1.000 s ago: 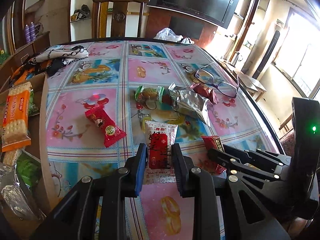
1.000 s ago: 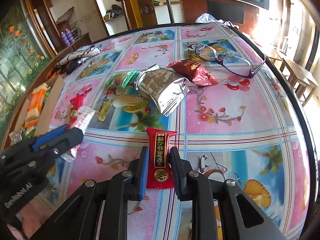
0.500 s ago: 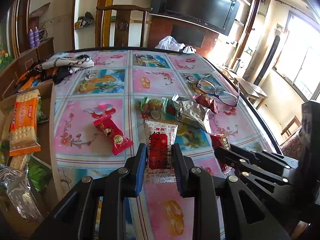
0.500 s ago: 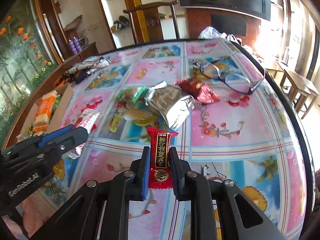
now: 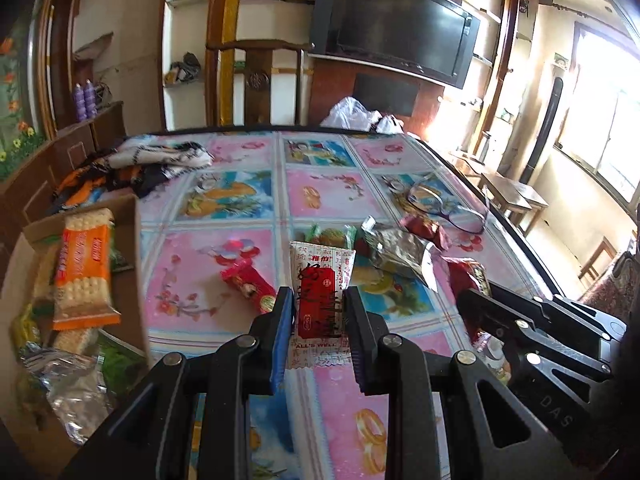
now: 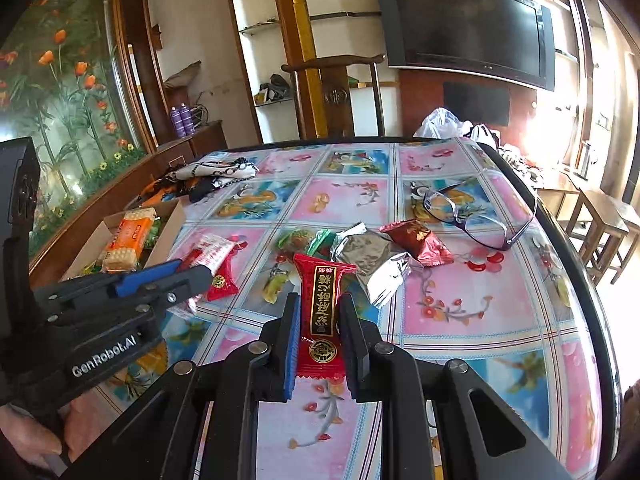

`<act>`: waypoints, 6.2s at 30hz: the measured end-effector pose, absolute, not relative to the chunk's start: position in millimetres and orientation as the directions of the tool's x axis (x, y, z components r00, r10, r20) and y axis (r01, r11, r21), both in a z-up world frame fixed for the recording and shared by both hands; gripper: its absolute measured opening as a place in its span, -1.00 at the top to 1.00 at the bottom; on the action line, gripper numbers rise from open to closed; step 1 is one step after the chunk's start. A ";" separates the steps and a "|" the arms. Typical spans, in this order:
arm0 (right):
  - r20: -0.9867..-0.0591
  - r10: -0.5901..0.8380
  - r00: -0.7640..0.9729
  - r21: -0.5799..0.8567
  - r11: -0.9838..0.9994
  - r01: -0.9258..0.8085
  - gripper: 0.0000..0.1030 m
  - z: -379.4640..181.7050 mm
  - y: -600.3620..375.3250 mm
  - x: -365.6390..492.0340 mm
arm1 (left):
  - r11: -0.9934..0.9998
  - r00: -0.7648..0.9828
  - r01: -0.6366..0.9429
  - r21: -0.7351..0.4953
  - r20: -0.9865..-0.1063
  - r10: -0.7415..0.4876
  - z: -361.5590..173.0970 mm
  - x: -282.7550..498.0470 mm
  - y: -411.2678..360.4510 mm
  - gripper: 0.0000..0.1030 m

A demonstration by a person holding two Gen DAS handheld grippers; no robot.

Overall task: Organize snacks
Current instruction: 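Carry the red candy packet and white-and-red packet over the cardboard box, then lower both packets into the box and open both grippers, then grasp a red candy packet with the left gripper while the right gripper grasps a silver foil bag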

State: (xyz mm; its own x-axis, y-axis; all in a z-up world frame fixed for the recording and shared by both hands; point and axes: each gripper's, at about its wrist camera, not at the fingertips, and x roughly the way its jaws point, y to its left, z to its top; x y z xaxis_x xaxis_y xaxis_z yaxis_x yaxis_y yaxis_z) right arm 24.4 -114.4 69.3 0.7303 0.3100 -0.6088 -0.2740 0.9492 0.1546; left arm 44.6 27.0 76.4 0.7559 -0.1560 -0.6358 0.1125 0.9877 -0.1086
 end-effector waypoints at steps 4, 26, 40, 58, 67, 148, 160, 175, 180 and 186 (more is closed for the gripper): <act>-0.603 0.314 0.734 0.156 0.948 -0.277 0.62 70.1 -115.0 23.6 | 0.992 0.784 0.086 -0.089 -0.609 -0.122 82.6 40.4 36.6 0.52; -0.603 0.369 0.707 0.203 0.928 -0.311 0.62 63.2 -97.6 21.3 | 0.997 0.847 -0.017 -0.069 -0.531 -0.022 101.7 28.3 80.0 0.51; -0.592 0.465 0.658 0.270 0.884 -0.382 0.61 65.7 -43.3 12.5 | 0.993 0.852 -0.044 -0.107 -0.523 -0.019 105.1 25.8 101.9 0.51; -0.583 0.611 0.535 0.310 0.776 -0.549 0.60 72.5 75.5 5.9 | 0.940 0.811 -0.269 -0.210 -0.576 0.104 99.8 29.4 230.6 0.51; -0.615 0.616 0.493 0.289 0.757 -0.586 0.60 59.9 123.9 15.4 | 0.908 0.750 -0.347 -0.232 -0.650 0.121 82.6 32.8 281.7 0.51; -0.538 0.441 0.719 0.518 0.845 -0.131 0.13 81.9 -160.9 94.2 | 0.935 0.547 -0.121 -0.333 -0.809 -0.217 53.3 108.4 90.6 -0.13; -0.522 0.462 0.717 0.547 0.826 -0.134 0.10 83.8 -180.9 95.1 | 0.972 0.498 -0.180 -0.154 -0.866 -0.045 18.1 147.4 54.8 0.59; -0.659 0.432 0.615 0.434 0.887 -0.158 0.10 41.3 -151.8 152.3 | 0.987 0.552 -0.040 -0.155 -0.827 -0.107 16.5 100.2 42.4 0.61; -0.674 0.403 0.619 0.417 0.899 -0.132 -0.10 32.3 -152.1 164.7 | 0.981 0.540 -0.038 -0.192 -0.830 -0.142 16.5 101.3 46.4 0.61; -0.704 0.468 0.535 0.414 0.881 -0.228 -0.11 33.3 -137.1 153.9 | 0.980 0.539 -0.036 -0.196 -0.830 -0.146 16.6 100.7 46.0 0.61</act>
